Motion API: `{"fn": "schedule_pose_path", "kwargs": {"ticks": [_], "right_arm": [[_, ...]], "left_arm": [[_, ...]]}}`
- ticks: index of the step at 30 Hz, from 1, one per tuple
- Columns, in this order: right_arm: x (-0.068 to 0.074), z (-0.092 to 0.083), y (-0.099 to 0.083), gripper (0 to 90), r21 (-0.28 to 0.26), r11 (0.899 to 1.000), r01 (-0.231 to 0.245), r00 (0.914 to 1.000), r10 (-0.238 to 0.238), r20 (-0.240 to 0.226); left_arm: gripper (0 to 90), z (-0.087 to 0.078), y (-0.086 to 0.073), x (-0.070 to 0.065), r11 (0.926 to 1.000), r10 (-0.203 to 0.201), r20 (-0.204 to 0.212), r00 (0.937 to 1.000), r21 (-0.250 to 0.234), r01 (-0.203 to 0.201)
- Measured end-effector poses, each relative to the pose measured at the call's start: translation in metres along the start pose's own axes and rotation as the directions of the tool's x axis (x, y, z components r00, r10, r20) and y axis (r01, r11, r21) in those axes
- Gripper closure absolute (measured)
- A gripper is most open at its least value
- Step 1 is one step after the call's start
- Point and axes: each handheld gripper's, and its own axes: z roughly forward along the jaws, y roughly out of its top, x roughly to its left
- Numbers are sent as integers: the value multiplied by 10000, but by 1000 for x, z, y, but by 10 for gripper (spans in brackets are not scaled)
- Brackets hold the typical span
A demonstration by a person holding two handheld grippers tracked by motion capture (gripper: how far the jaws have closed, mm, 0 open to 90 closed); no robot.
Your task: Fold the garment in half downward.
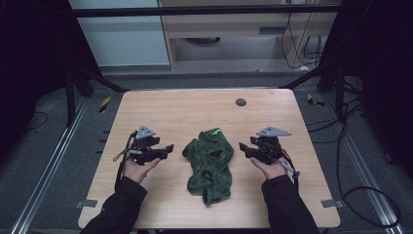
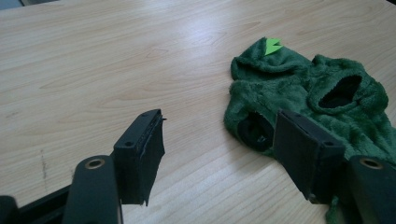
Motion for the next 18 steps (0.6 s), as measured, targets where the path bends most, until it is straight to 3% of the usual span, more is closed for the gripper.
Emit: {"fn": "schedule_pose_path", "kwargs": {"ticks": [13, 18], "right_arm": [[5, 13, 12, 480, 41, 9998, 190, 9998, -189, -89], [2, 20, 14, 494, 108, 9998, 146, 9999, -146, 28]], "left_arm": [[366, 17, 15, -6, 9997, 231, 270, 9994, -9, -231], [404, 25, 21, -9, 9992, 330, 386, 9987, 203, -338]]}}
